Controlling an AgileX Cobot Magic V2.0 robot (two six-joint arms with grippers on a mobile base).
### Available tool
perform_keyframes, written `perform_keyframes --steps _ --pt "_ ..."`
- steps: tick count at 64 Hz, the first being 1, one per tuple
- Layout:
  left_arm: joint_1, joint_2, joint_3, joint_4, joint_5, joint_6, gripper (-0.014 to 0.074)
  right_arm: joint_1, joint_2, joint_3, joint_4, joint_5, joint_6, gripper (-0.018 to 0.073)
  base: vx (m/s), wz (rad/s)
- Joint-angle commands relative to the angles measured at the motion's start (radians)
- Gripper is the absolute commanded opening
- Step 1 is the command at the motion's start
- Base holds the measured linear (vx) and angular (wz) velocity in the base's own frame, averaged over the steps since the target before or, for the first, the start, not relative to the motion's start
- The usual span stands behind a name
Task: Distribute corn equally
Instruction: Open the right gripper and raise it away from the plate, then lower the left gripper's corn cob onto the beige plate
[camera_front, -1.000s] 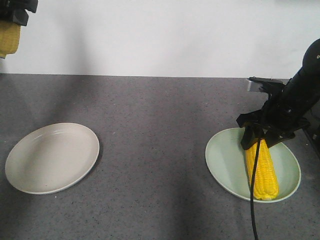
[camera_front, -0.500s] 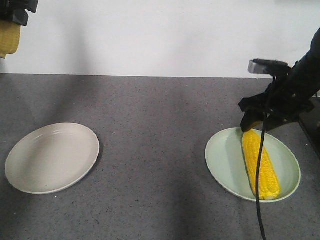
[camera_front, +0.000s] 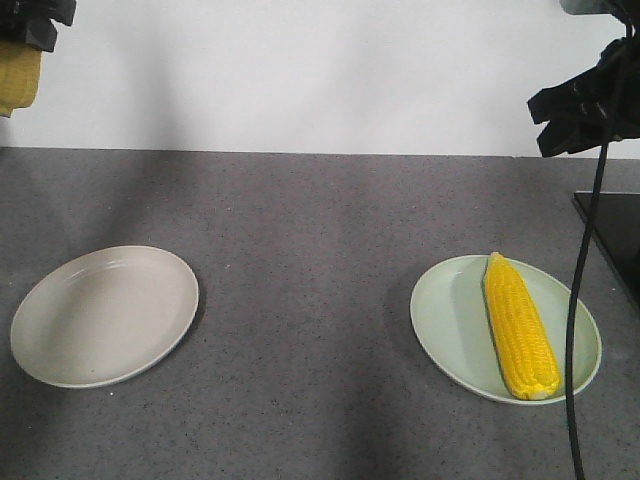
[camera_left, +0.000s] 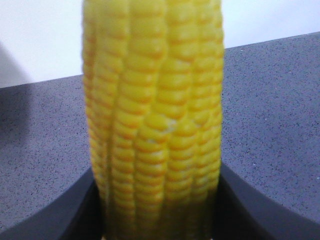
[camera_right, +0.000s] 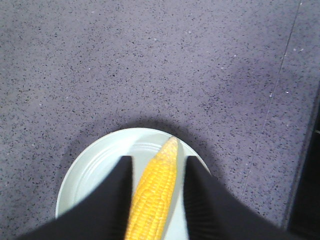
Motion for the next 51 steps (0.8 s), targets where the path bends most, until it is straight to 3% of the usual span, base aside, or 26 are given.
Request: perform_keyframes --steps 1,10,23,51 --pt "-0.001 -0.043 -0.023 0.001 -0.055 -0.011 -0.0006 -0.003 -0.054 -0.029 0.013 -0.006 -0.020 -0.0017 0.00 0.00" --pt "-0.001 -0.043 -0.023 0.001 -0.055 -0.011 -0.0006 -0.003 -0.061 -0.029 0.023 -0.013 -0.018 -0.0009 0.00 0.00" --pt "-0.001 -0.043 -0.023 0.001 -0.055 -0.011 -0.0006 -0.003 -0.061 -0.029 0.140 -0.013 0.056 -0.0009 0.00 0.00" --pt "-0.001 -0.043 -0.023 0.028 -0.115 -0.009 -0.0006 -0.003 -0.061 -0.029 0.155 -0.009 0.055 -0.0009 0.00 0.00"
